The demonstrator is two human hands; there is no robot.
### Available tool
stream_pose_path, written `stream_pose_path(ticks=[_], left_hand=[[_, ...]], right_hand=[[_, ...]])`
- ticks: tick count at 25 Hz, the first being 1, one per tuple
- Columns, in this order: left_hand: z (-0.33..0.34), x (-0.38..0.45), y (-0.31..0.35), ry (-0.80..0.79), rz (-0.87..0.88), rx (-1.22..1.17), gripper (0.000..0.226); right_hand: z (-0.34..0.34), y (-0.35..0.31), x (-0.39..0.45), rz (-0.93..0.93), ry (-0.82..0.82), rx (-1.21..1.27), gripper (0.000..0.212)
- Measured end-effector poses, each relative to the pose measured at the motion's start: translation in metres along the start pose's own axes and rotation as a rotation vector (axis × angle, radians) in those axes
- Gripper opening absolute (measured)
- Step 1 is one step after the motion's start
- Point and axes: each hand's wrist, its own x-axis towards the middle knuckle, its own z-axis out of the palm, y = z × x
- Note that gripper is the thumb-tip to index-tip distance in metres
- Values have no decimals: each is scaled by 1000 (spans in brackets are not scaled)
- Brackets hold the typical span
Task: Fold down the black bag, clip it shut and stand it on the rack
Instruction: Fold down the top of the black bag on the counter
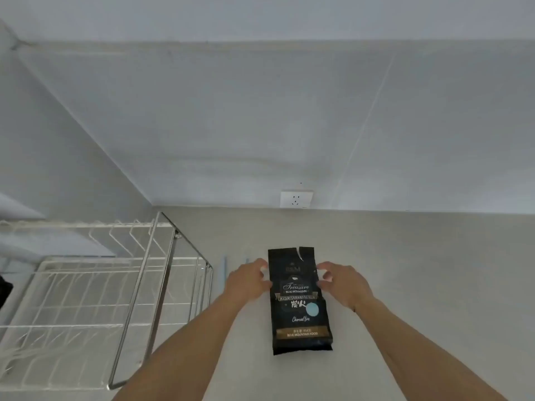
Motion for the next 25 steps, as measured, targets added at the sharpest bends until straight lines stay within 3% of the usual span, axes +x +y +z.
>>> stream_pose_path(ticks=[4, 7, 18, 25], left_hand=[[6, 14, 3, 40, -14, 2, 35], [12, 18, 2, 42, -27, -86, 34], [12, -3, -1, 161, -43, -448, 21], [11, -47, 3, 242, 31, -548, 15]], right_hand=[[13, -1, 14, 45, 0, 195, 37], [19, 2, 20, 69, 52, 392, 36], [8, 3, -8, 63, 90, 762, 26], [5, 0, -50, -37, 172, 642, 18]])
